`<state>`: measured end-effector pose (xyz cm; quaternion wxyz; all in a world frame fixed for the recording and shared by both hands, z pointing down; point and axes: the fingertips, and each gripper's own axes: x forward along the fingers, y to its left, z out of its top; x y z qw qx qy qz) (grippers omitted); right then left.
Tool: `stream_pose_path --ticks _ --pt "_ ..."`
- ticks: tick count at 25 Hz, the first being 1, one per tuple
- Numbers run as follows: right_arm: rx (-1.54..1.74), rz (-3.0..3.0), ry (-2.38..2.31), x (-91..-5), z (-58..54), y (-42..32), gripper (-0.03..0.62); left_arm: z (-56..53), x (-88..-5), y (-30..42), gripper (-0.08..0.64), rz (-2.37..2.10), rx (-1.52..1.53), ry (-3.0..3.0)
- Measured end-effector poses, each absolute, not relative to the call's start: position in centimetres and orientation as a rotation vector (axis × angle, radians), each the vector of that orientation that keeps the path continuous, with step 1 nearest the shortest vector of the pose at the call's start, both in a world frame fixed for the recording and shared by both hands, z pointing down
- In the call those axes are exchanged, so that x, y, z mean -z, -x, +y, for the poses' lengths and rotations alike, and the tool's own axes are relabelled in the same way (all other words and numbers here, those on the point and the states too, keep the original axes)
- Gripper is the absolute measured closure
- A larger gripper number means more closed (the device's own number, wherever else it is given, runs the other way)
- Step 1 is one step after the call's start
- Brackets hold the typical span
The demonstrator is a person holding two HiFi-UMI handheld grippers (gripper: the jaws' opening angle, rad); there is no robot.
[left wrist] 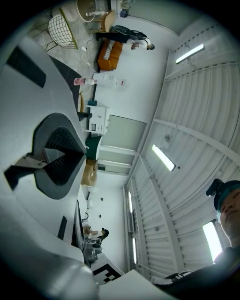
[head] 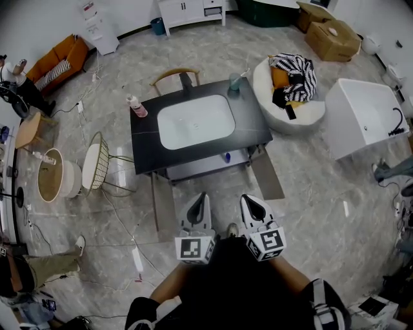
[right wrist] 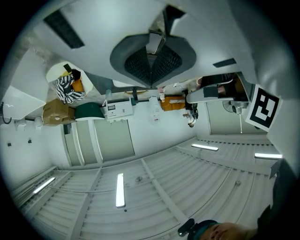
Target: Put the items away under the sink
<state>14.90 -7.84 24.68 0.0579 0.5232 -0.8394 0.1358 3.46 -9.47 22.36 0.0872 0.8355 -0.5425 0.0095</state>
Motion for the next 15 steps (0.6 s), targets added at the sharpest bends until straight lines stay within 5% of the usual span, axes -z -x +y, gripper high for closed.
stream_pose_path --ticks 15 --pt "-0.407 -2.526 -1.590 -24.96 -7.35 -14.85 0.581 -8.90 -22.90 -3.37 0.544 -1.602 -0.052 -2.490"
